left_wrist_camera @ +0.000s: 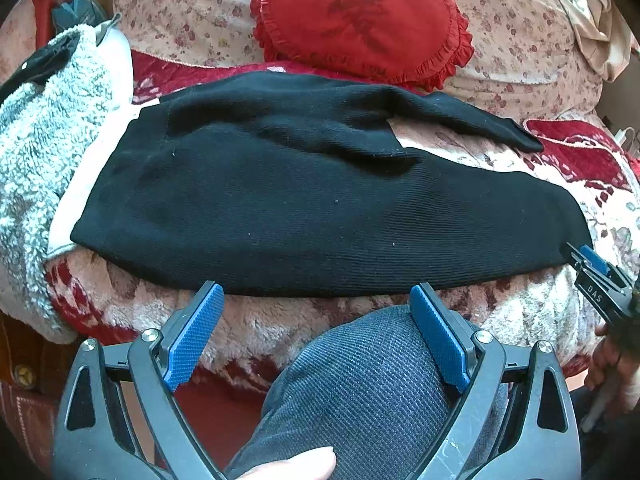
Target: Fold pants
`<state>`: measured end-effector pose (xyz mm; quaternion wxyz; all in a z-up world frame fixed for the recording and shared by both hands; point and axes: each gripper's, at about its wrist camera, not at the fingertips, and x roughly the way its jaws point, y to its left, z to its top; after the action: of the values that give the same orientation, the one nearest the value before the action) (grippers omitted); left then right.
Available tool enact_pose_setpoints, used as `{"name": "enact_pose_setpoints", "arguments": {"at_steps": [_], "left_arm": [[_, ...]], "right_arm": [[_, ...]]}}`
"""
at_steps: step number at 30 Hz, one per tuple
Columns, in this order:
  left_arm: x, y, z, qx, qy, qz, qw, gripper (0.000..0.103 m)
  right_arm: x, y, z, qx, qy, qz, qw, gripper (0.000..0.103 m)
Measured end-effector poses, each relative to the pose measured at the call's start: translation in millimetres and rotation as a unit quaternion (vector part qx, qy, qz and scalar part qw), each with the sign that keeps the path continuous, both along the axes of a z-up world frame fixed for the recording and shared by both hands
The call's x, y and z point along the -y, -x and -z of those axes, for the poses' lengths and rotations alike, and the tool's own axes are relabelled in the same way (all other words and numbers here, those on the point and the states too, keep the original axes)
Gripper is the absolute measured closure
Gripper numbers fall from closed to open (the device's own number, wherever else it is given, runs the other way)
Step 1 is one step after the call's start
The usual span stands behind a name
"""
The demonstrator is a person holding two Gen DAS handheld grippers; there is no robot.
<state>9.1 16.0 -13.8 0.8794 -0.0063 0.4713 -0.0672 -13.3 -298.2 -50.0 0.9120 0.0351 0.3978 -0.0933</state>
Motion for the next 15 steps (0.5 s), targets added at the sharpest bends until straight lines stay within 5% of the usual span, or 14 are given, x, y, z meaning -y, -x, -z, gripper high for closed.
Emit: {"name": "enact_pose_setpoints", "arguments": {"at_steps": [2, 7, 12, 15], "left_arm": [[-1, 0, 0, -0.002, 0.002, -0.001, 1.0, 0.009], [-1, 0, -1, -0.001, -0.001, 0.0, 1.0, 0.009], [-1, 0, -3, 0.003, 0.003, 0.001, 1.0, 0.009], [-19, 2, -28, 0.061, 0.061, 0.019, 0.9961, 0.009]], "right_arm": [[3, 0, -3, -0.004, -0.018, 0.014, 1.0, 0.058], [-2, 9, -34, 0.033, 0.053, 0.094, 0.994, 0.058], [2, 2, -52, 0.056, 0.062, 0.131, 0.988, 0.058], [-5, -3, -53, 0.051, 0.084, 0.125, 0.987, 0.058]]}}
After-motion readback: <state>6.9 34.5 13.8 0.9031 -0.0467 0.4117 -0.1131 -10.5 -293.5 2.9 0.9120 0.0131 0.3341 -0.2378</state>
